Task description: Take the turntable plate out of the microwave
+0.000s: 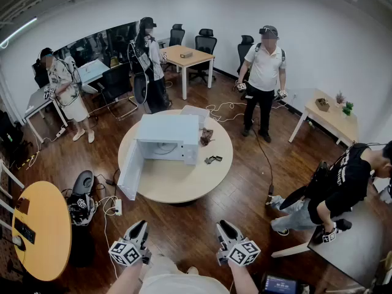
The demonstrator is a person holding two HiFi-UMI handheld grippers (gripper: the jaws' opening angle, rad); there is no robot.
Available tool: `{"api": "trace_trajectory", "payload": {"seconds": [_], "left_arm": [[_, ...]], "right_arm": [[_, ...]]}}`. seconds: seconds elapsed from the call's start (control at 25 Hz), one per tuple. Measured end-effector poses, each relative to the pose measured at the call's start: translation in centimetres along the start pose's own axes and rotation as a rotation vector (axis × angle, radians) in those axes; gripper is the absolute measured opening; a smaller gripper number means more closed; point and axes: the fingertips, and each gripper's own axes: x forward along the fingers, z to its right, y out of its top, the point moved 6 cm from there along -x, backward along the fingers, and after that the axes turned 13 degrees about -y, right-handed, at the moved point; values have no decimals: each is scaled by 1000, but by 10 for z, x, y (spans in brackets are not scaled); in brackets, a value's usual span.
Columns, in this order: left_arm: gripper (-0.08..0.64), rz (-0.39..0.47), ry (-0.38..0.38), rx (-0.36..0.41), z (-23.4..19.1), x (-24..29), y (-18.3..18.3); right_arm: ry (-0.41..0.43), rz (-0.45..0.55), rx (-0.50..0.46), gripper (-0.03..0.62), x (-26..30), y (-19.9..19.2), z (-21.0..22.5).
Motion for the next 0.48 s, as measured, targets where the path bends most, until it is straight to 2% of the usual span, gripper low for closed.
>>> {"api": "trace_trajectory", "payload": {"seconds": [0.32, 0.48], "left_arm": [[29, -52, 8, -28, -16, 2, -21], [29, -71, -30, -41, -33, 26, -20]], "right_arm": [[-63, -48, 18, 100, -8, -29, 12], [-102, -54, 22, 100, 2, -32, 23]]}}
